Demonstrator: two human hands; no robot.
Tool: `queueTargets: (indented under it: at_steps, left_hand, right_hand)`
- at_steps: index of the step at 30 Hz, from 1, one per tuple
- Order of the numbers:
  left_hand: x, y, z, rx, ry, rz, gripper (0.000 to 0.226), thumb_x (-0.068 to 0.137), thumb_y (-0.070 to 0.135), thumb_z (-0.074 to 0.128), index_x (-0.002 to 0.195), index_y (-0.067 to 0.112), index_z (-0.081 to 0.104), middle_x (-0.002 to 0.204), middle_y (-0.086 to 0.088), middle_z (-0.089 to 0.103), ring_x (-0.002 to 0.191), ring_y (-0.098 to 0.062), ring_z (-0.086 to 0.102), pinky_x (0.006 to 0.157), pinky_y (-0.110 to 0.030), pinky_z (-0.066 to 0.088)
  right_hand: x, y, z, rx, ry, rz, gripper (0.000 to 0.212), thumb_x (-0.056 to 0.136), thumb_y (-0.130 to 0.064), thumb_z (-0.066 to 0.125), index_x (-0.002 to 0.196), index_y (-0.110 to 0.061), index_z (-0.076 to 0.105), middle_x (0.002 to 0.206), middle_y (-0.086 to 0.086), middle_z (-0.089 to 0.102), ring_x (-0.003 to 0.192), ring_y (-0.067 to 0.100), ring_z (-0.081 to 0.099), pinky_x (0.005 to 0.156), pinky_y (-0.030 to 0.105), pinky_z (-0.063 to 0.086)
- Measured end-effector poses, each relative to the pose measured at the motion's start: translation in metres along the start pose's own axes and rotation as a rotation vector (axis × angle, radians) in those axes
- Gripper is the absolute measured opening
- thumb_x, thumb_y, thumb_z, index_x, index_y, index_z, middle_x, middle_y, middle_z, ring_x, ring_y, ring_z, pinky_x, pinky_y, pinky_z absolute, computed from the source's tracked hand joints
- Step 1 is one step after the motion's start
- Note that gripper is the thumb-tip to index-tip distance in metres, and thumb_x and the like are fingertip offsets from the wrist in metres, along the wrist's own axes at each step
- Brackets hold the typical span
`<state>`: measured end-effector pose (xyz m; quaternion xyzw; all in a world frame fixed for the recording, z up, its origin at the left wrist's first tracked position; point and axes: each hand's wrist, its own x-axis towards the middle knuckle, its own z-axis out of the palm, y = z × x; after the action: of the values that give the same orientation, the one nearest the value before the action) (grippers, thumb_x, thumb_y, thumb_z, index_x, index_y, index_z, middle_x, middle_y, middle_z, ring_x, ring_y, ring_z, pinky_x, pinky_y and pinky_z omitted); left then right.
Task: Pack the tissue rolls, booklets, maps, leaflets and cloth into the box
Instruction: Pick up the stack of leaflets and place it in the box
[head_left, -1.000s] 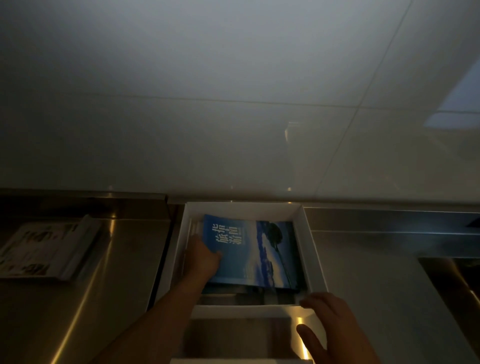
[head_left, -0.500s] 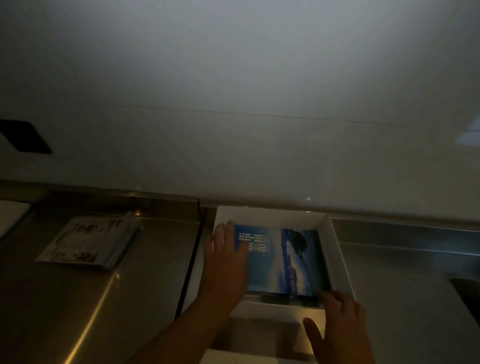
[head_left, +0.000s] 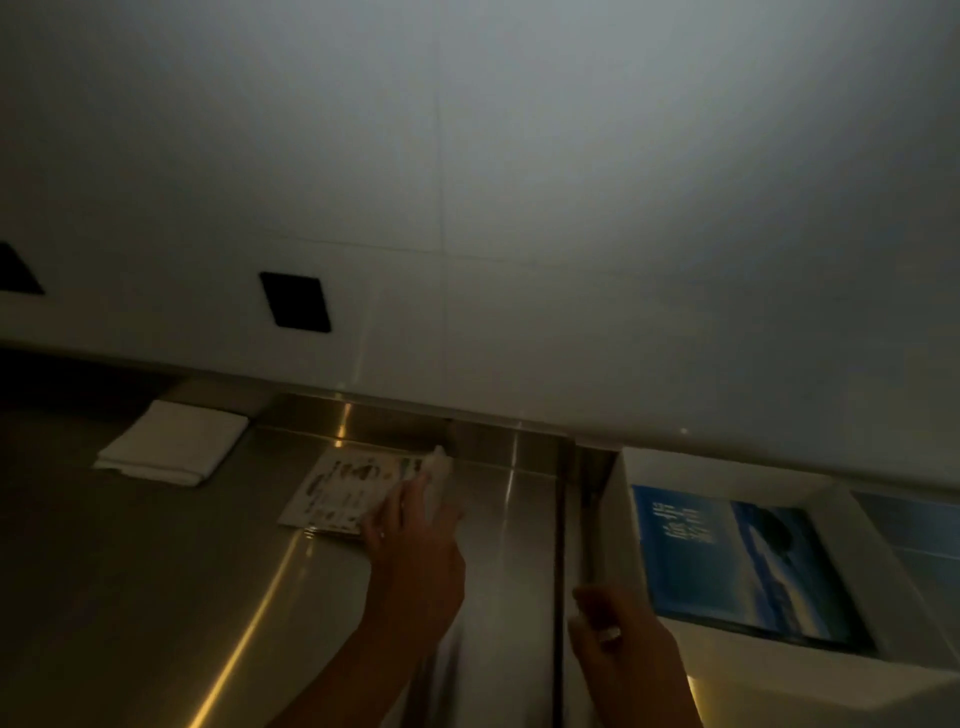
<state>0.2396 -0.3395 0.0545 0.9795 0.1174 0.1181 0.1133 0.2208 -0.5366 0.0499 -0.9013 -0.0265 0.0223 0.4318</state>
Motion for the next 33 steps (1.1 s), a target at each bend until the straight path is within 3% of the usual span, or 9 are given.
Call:
queueTargets:
  at_steps: [3,5,7,10,12,15,19,29,33]
  left_hand:
    - [0.013,-0.074,-0.010,-0.017,0.018,0.001,0.042,0.050,0.017,0.079,0.089,0.029,0.068,0.124,-0.011,0.062,0.110,-0.035,0.060,0.084,-0.055,0.047]
    - [0.022,-0.116,-0.014,-0.015,0.034,-0.015,0.042,0.051,0.017,0.078,0.090,0.028,0.068,0.124,-0.011,0.061,0.111,-0.035,0.059,0.085,-0.055,0.045]
    - [0.027,-0.151,-0.017,-0.023,0.025,-0.019,0.040,0.060,0.018,0.073,0.098,0.028,0.066,0.132,-0.010,0.054,0.120,-0.032,0.051,0.095,-0.052,0.037]
    - [0.034,-0.192,-0.022,-0.038,0.002,-0.030,0.041,0.075,0.025,0.059,0.114,0.035,0.055,0.145,-0.003,0.035,0.133,-0.024,0.031,0.105,-0.045,0.020]
    - [0.040,-0.211,-0.030,-0.046,0.008,-0.063,0.041,0.077,0.026,0.056,0.117,0.037,0.052,0.145,-0.001,0.032,0.134,-0.021,0.027,0.106,-0.042,0.017]
    - [0.046,-0.230,-0.045,-0.052,0.024,-0.115,0.037,0.079,0.025,0.056,0.114,0.037,0.052,0.142,0.002,0.033,0.134,-0.019,0.027,0.106,-0.041,0.020]
    - [0.035,-0.247,-0.053,-0.091,-0.030,-0.216,0.032,0.083,0.025,0.056,0.113,0.036,0.052,0.144,0.001,0.031,0.135,-0.021,0.026,0.107,-0.042,0.024]
    - [0.005,-0.300,-0.058,-0.176,-0.103,-0.302,0.026,0.082,0.025,0.059,0.107,0.031,0.056,0.138,-0.003,0.037,0.127,-0.025,0.038,0.100,-0.036,0.038]
    - [0.025,-0.322,-0.053,-0.226,-0.123,-0.295,0.025,0.082,0.021,0.060,0.106,0.027,0.059,0.131,-0.007,0.043,0.124,-0.026,0.041,0.102,-0.035,0.038]
  right_hand:
    - [0.004,-0.041,0.054,0.060,-0.041,0.070,0.021,0.079,-0.005,0.069,0.087,-0.024,0.065,0.085,-0.003,0.068,0.068,0.006,0.062,0.059,0.011,0.044]
    - [0.007,-0.060,0.089,0.045,-0.047,0.064,0.018,0.079,-0.003,0.069,0.085,-0.020,0.066,0.082,-0.002,0.069,0.072,0.005,0.062,0.057,0.010,0.044]
    - [0.005,-0.079,0.118,0.017,-0.061,0.065,0.015,0.079,-0.003,0.070,0.086,-0.017,0.067,0.080,0.000,0.068,0.061,0.010,0.060,0.057,0.007,0.043]
    - [0.003,-0.103,0.148,-0.012,-0.101,0.067,0.013,0.079,-0.007,0.069,0.085,-0.018,0.066,0.078,0.000,0.066,0.062,0.002,0.056,0.058,0.002,0.040]
    - [0.006,-0.113,0.159,-0.012,-0.109,0.082,0.012,0.080,-0.008,0.069,0.086,-0.017,0.065,0.078,0.001,0.065,0.062,-0.001,0.054,0.059,0.001,0.039]
    - [0.012,-0.120,0.165,-0.041,-0.108,0.107,0.010,0.082,-0.012,0.067,0.091,-0.016,0.066,0.081,0.001,0.064,0.063,0.000,0.053,0.056,0.005,0.037]
    - [0.017,-0.111,0.162,-0.053,-0.113,0.159,0.011,0.083,-0.013,0.067,0.093,-0.014,0.067,0.083,0.004,0.064,0.071,0.014,0.056,0.071,0.021,0.037]
    - [0.009,-0.093,0.192,-0.001,-0.132,0.320,0.009,0.079,-0.009,0.070,0.087,-0.010,0.069,0.081,0.007,0.064,0.072,0.020,0.058,0.074,0.024,0.039]
    - [0.026,-0.095,0.211,-0.001,-0.057,0.345,0.011,0.079,-0.009,0.070,0.090,-0.011,0.068,0.088,0.010,0.068,0.073,0.020,0.057,0.075,0.025,0.039]
